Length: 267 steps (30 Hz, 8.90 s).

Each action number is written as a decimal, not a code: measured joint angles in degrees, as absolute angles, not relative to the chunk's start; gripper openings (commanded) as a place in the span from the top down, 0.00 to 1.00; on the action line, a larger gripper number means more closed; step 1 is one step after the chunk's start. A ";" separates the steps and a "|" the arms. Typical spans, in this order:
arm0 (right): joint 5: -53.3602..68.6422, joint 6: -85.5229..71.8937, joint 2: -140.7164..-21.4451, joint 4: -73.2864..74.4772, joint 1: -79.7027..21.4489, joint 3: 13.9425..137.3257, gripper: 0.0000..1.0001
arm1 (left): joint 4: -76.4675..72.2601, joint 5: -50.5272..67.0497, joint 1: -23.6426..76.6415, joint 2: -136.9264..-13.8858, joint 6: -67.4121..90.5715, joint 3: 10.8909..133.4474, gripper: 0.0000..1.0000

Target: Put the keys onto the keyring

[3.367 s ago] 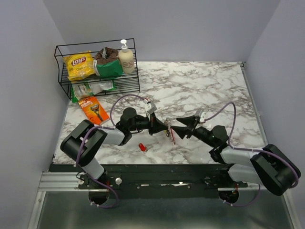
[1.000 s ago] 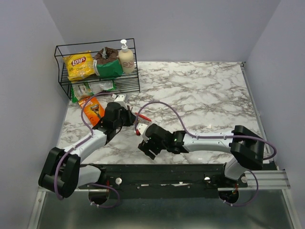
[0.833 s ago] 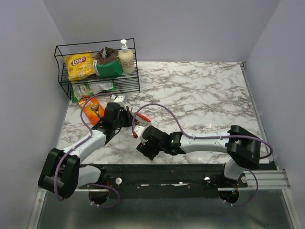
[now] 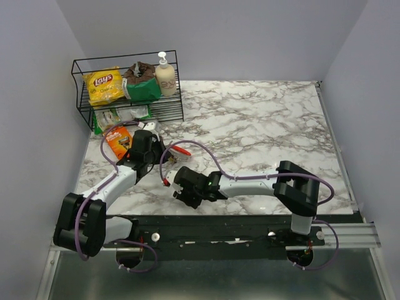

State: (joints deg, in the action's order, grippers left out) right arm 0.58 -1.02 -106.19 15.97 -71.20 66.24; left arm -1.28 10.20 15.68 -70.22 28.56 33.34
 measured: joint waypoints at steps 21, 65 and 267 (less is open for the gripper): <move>-3.07 -2.11 -98.06 17.28 -71.20 62.59 0.99 | -0.45 10.96 15.44 -70.57 26.50 33.41 1.00; 22.90 9.54 -72.40 9.98 -53.41 50.68 0.99 | -10.33 16.27 20.58 -58.96 19.44 27.57 1.00; 14.28 1.30 -96.25 19.92 -50.04 58.26 0.99 | -12.25 -2.55 27.70 -60.03 8.62 25.82 1.00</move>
